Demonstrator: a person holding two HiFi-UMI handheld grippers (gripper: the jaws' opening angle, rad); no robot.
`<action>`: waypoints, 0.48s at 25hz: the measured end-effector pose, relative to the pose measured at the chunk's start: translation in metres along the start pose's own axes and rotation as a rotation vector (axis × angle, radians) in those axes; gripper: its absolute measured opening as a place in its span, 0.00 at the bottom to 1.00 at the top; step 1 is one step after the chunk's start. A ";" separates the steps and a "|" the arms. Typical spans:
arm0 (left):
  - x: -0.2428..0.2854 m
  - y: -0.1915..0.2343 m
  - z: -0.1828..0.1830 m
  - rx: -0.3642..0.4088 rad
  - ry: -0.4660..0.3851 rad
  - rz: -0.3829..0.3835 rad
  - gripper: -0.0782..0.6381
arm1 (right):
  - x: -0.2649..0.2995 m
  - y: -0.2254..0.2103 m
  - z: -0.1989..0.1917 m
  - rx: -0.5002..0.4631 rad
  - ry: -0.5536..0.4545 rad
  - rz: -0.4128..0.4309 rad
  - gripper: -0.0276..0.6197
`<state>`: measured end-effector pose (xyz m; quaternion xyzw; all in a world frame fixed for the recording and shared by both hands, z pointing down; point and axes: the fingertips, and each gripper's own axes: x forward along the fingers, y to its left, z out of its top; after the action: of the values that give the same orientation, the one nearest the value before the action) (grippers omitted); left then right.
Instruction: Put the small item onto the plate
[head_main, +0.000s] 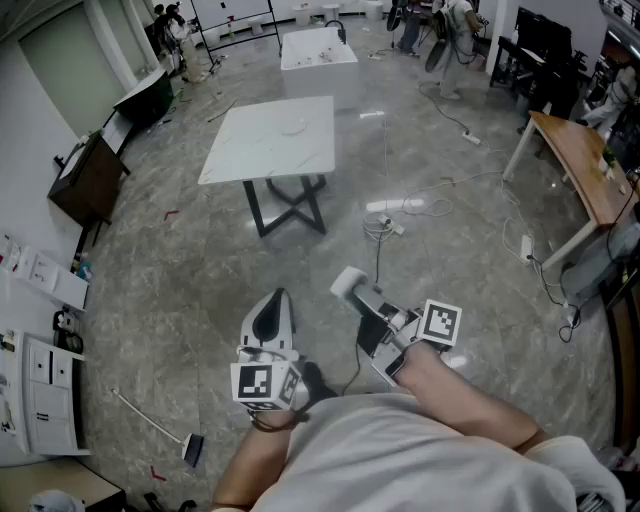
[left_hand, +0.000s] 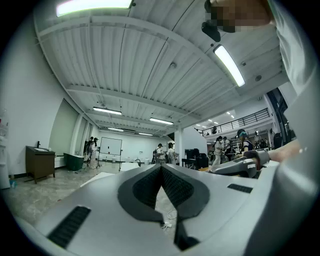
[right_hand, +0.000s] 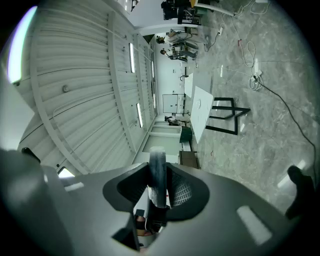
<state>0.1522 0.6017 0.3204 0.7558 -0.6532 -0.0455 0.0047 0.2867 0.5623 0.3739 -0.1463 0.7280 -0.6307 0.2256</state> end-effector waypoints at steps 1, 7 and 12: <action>0.002 0.002 0.000 0.001 -0.001 -0.001 0.12 | 0.003 -0.001 0.000 0.001 -0.001 0.000 0.20; 0.011 0.022 -0.001 -0.003 0.002 0.004 0.12 | 0.022 -0.008 -0.002 0.021 -0.004 -0.009 0.20; 0.024 0.041 -0.004 -0.018 0.007 -0.001 0.12 | 0.042 -0.011 0.000 0.018 -0.009 -0.010 0.20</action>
<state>0.1157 0.5721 0.3252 0.7563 -0.6522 -0.0485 0.0137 0.2506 0.5396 0.3784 -0.1510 0.7204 -0.6376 0.2270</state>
